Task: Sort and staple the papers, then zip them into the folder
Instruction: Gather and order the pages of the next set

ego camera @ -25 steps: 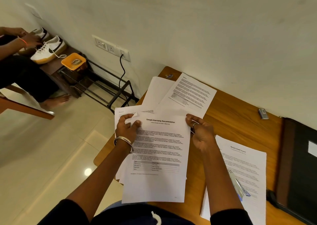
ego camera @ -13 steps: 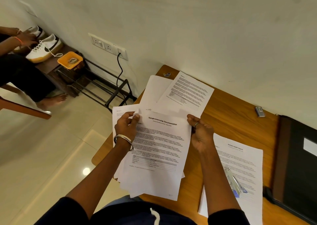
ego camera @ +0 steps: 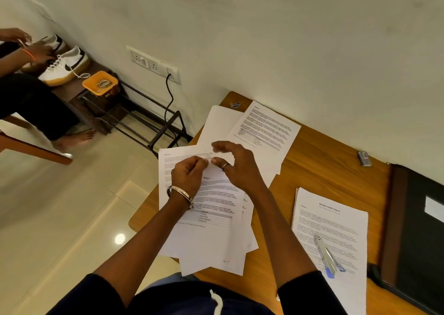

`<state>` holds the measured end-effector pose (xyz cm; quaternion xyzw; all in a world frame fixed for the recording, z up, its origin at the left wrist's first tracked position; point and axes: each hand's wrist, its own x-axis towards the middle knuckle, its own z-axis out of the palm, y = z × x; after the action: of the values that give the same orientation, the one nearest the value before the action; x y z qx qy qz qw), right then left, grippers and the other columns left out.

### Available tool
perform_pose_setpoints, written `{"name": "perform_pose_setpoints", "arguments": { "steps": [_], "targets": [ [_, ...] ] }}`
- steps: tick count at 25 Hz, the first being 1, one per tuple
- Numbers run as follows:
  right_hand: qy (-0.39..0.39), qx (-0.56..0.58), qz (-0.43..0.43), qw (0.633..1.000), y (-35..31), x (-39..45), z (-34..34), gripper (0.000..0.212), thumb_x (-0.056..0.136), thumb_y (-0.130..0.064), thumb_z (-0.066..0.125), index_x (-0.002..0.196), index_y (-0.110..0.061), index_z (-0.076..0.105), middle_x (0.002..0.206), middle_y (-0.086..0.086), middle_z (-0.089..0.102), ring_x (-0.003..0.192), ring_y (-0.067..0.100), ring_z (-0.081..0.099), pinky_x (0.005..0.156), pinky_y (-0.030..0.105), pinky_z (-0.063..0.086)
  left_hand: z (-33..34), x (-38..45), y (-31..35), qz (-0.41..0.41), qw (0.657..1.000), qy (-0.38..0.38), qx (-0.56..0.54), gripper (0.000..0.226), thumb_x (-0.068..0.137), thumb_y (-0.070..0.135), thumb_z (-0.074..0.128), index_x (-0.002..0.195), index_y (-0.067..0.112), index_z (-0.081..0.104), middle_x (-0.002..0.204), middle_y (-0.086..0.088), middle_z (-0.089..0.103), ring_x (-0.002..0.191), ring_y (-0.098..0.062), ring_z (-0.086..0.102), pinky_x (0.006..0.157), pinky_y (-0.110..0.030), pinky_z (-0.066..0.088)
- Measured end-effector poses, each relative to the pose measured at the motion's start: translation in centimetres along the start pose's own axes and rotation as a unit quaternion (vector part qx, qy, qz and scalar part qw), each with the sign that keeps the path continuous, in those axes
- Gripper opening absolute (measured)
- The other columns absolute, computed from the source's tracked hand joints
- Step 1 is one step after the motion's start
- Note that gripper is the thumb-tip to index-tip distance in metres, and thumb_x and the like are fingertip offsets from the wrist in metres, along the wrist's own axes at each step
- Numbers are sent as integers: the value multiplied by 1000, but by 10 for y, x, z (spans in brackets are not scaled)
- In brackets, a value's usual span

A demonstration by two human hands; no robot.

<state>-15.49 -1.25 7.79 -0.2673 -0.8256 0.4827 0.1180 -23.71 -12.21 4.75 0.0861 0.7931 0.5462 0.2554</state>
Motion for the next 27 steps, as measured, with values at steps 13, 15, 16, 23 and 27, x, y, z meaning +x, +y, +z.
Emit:
{"name": "perform_pose_setpoints", "arguments": {
  "steps": [13, 15, 16, 23, 27],
  "targets": [
    [66, 110, 97, 987, 0, -6, 4, 45, 86, -4, 66, 126, -20, 54, 79, -4, 64, 81, 14, 64, 90, 31, 53, 6, -10, 20, -25, 998, -52, -37, 12, 88, 18, 61, 80, 11, 66, 78, 2, 64, 69, -14, 59, 60, -18, 42],
    [83, 115, 106, 984, 1, -5, 4, 46, 85, -2, 67, 125, -20, 53, 78, -1, 64, 80, 14, 65, 91, 32, 54, 8, -12, 22, -27, 997, -62, -36, 14, 88, 21, 61, 83, 10, 67, 78, 2, 65, 71, -15, 60, 61, -18, 44],
    [85, 122, 115, 982, 1, -3, 3, 47, 85, -3, 68, 125, -20, 53, 80, 1, 65, 82, 15, 65, 91, 33, 54, 7, -12, 22, -25, 997, -61, -33, 15, 88, 23, 61, 84, 10, 67, 79, 2, 65, 71, -15, 61, 61, -18, 44],
    [31, 149, 140, 978, 17, -10, -10, 53, 81, 3, 71, 127, -15, 54, 77, 4, 72, 82, 15, 71, 90, 34, 55, 4, -8, 25, -88, 992, -23, -86, 12, 86, 22, 64, 78, 13, 67, 85, -2, 67, 80, -24, 62, 69, -28, 49],
    [17, 116, 140, 983, 13, -6, -11, 53, 79, -2, 74, 126, -17, 55, 76, 2, 72, 79, 14, 71, 86, 29, 56, 3, -10, 26, -64, 996, -57, -32, 20, 86, 28, 64, 82, 9, 69, 84, -6, 70, 76, -25, 65, 61, -23, 48]
  ]
}}
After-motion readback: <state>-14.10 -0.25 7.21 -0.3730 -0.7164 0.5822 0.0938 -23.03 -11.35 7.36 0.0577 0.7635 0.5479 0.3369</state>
